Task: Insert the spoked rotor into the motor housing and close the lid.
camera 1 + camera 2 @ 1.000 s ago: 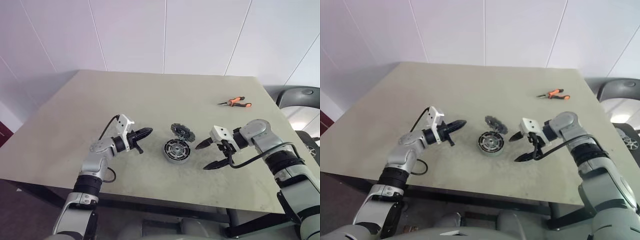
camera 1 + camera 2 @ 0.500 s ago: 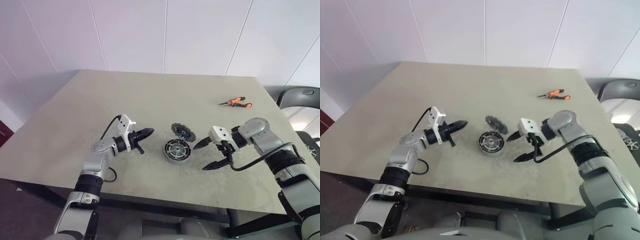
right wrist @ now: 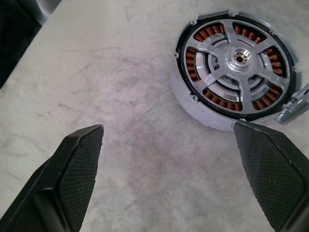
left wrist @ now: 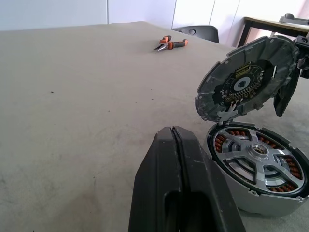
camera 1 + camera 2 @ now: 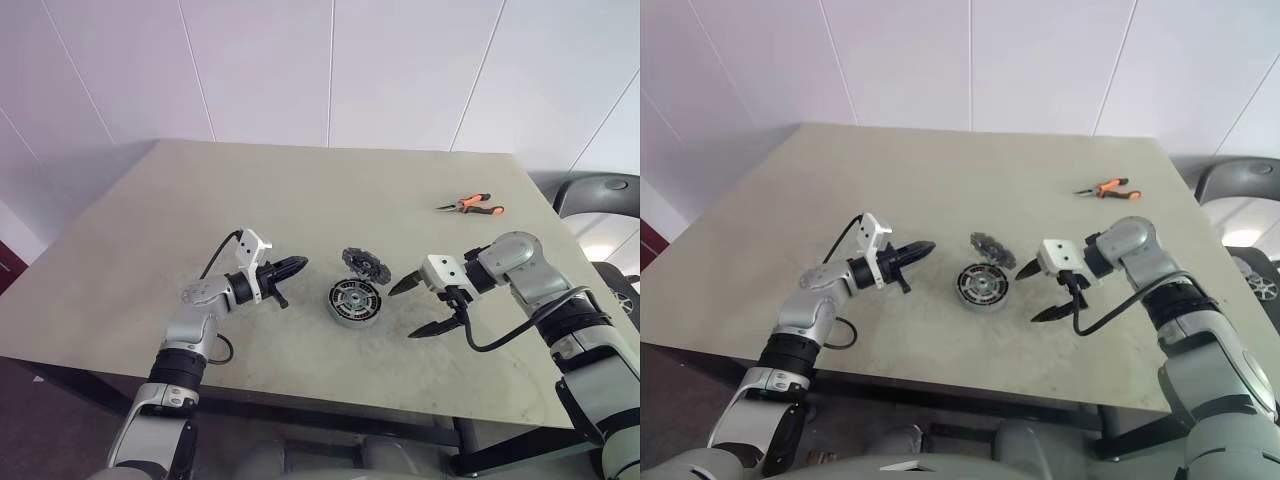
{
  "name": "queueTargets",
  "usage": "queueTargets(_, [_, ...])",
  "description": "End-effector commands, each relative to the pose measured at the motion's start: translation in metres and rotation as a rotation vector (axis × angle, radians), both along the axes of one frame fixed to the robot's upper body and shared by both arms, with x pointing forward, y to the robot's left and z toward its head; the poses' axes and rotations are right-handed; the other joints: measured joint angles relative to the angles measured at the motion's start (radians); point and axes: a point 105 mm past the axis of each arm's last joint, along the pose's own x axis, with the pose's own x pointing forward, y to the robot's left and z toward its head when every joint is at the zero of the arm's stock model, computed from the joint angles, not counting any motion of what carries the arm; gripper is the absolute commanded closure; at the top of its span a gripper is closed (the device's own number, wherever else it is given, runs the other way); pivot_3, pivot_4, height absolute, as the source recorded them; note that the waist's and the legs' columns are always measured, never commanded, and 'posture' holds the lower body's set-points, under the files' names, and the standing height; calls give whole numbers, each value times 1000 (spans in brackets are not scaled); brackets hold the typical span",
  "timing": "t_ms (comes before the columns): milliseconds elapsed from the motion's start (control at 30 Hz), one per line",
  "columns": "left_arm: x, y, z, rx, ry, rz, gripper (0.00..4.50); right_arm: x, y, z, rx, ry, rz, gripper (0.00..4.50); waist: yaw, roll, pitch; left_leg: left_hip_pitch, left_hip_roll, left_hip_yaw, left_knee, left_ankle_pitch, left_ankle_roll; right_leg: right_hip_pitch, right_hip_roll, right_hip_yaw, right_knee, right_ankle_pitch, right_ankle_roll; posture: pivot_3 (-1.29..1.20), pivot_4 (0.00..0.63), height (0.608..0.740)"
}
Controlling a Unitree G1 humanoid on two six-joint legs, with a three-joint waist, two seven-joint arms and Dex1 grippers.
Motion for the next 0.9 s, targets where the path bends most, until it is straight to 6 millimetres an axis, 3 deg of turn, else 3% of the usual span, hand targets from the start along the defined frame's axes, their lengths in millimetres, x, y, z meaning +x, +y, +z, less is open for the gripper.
queueTargets(33, [4, 1, 11, 2, -47, 4, 4500, 8, 3, 16, 12, -95, 34, 19, 0, 0, 0, 0, 0, 0, 0, 0, 0, 0, 0, 0, 0, 0, 0, 0, 0, 740])
queueTargets(133, [4, 0, 10, 3, -46, 5, 4500, 8, 3, 16, -3, -116, 56, 19, 0, 0, 0, 0, 0, 0, 0, 0, 0, 0, 0, 0, 0, 1, -1, 0, 0, 740])
queueTargets(200, [4, 0, 10, 4, -45, 5, 4500, 0, 71, 23, 33, -130, 151, 19, -4, 0, 0, 0, 0, 0, 0, 0, 0, 0, 0, 0, 0, 1, -1, 0, 0, 740])
queueTargets(267, [4, 0, 10, 5, -43, 5, 4500, -15, 110, 29, 48, -140, 198, 19, -17, 0, 0, 0, 0, 0, -2, 0, 0, -5, 0, 3, 4, 1, -2, 0, 0, 740])
queueTargets(367, [4, 0, 9, 7, -42, 6, 4500, -27, 116, 30, 35, -139, 199, 19, 11, -1, 0, -2, 0, -2, -1, 0, 0, -13, 2, 1, 16, 0, 0, 0, 0, 740])
queueTargets(500, [4, 0, 9, 8, -40, 5, 4500, -32, 119, 34, 22, -142, 195, 19, 35, -1, 1, -3, 0, -3, 1, 0, 0, -13, 1, -2, 14, -3, 0, 0, 0, 740])
queueTargets(900, [2, 0, 6, 14, -38, 2, 4500, -4, 121, 37, -68, -277, 129, 19, 29, -3, 2, -3, 0, 0, -1, 0, 0, -14, 1, 1, 14, -3, 1, 0, 0, 740])
